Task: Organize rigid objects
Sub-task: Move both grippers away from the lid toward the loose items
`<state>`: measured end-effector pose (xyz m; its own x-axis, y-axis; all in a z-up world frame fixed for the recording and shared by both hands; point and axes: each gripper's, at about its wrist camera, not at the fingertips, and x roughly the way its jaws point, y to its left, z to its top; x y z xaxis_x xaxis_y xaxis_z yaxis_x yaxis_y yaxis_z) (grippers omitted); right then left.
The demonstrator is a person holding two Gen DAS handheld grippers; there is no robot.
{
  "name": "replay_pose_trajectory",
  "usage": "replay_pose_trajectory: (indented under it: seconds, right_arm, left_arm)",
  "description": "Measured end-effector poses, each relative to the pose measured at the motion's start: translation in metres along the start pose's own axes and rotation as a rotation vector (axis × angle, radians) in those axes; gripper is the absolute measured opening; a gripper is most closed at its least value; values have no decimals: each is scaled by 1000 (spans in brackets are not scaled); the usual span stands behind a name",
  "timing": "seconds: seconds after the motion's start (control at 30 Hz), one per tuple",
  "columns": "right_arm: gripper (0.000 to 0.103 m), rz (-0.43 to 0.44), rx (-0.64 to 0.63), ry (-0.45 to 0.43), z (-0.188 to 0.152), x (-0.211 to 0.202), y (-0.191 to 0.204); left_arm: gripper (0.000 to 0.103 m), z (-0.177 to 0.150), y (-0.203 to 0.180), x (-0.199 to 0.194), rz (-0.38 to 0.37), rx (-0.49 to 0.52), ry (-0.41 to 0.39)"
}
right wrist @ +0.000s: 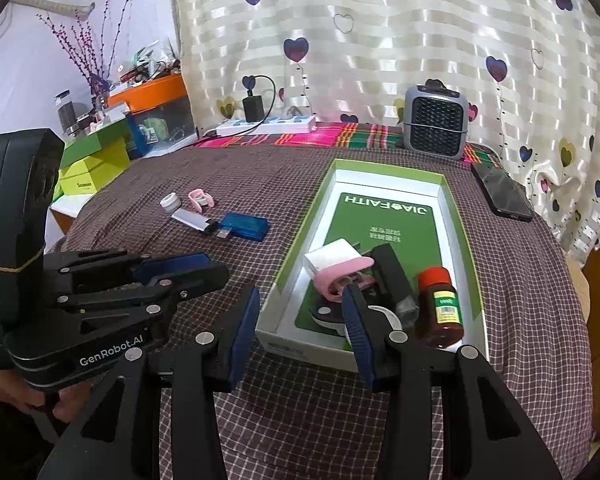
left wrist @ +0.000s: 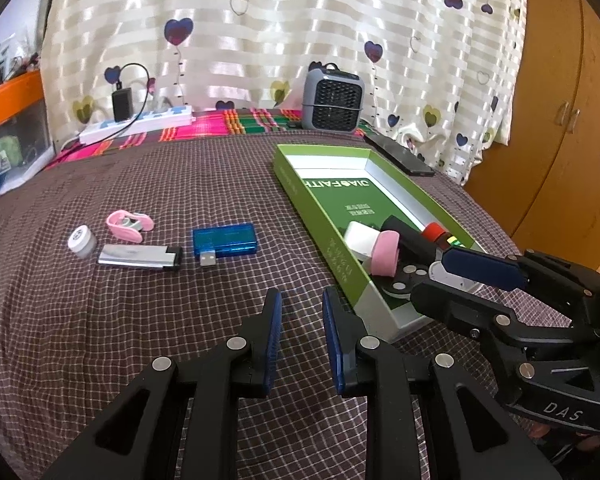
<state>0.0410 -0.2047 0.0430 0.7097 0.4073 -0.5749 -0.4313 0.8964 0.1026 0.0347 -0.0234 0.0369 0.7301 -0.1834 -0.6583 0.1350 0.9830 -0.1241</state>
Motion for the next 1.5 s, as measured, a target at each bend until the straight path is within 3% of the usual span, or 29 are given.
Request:
replay_pose_trajectory:
  seconds: [0.87, 1.5]
  right_arm:
    - [44, 71, -85, 28, 20, 30, 40]
    - [44, 103, -196, 90, 50, 77, 60]
  left_arm:
    - [20, -1, 42, -2, 33, -56, -4]
    - [20, 4, 84, 3, 101, -94, 2]
